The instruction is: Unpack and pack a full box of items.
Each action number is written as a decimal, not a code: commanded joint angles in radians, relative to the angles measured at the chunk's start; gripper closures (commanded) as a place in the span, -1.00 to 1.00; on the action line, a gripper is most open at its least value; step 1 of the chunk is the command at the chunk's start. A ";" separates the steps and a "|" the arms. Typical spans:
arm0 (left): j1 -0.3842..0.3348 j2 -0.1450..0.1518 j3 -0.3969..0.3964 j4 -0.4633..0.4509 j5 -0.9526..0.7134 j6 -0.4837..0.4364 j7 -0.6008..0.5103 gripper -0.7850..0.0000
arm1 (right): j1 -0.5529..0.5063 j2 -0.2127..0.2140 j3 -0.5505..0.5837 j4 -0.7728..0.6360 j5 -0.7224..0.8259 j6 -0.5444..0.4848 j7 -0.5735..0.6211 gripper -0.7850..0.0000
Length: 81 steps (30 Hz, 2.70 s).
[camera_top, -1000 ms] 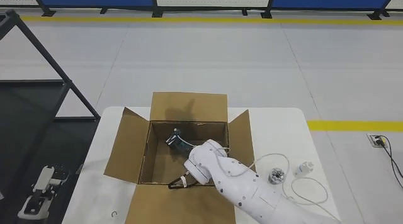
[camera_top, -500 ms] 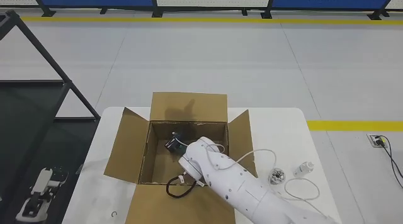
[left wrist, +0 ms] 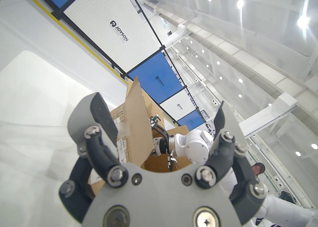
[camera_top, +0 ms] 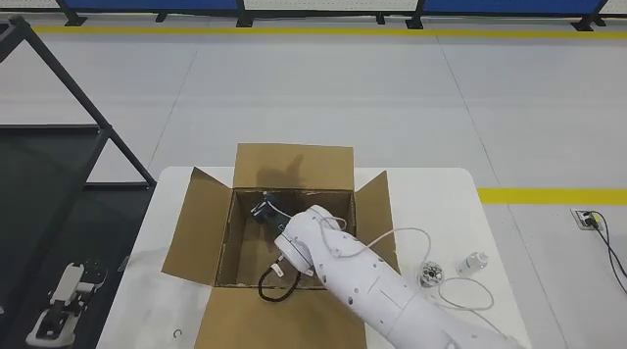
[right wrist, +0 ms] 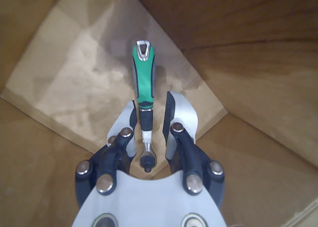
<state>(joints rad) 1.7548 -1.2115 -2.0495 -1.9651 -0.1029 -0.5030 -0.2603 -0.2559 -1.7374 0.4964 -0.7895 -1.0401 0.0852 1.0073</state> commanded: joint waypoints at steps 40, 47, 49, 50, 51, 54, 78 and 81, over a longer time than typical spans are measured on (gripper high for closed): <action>-0.074 0.002 0.121 -0.032 0.105 0.040 -0.071 -1.00 | -1.507 0.356 0.966 -1.561 -0.447 -0.181 -0.767 -0.73; -0.082 0.002 0.153 -0.043 0.142 0.054 -0.065 -1.00 | -1.630 0.365 1.131 -1.561 -0.276 -0.234 -0.820 -1.00; -0.082 0.002 0.157 -0.044 0.147 0.057 -0.060 -1.00 | -1.624 0.369 1.166 -1.561 -0.224 -0.246 -0.739 -1.00; -0.082 0.001 0.158 -0.045 0.148 0.059 -0.054 -1.00 | -1.615 0.370 1.176 -1.561 -0.206 -0.249 -0.685 -1.00; -0.081 0.001 0.159 -0.047 0.149 0.060 -0.049 -1.00 | -1.600 0.372 1.185 -1.561 -0.188 -0.242 -0.632 -1.00; -0.079 0.001 0.158 -0.052 0.150 0.064 -0.038 -1.00 | -1.522 0.376 1.184 -1.502 -0.139 -0.239 -0.489 -1.00; -0.088 0.003 0.166 -0.067 0.177 0.083 -0.025 -1.00 | -1.061 0.388 1.035 -0.973 -0.188 -0.069 -0.147 -0.59; -0.091 0.003 0.164 -0.062 0.175 0.083 -0.023 -1.00 | -1.034 0.388 1.019 -0.946 -0.195 -0.038 -0.128 0.47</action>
<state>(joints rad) 1.6647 -1.2086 -1.8842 -2.0294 0.0737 -0.4205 -0.2847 -1.2978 -1.3495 1.5216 -1.7415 -1.2352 0.0441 0.8757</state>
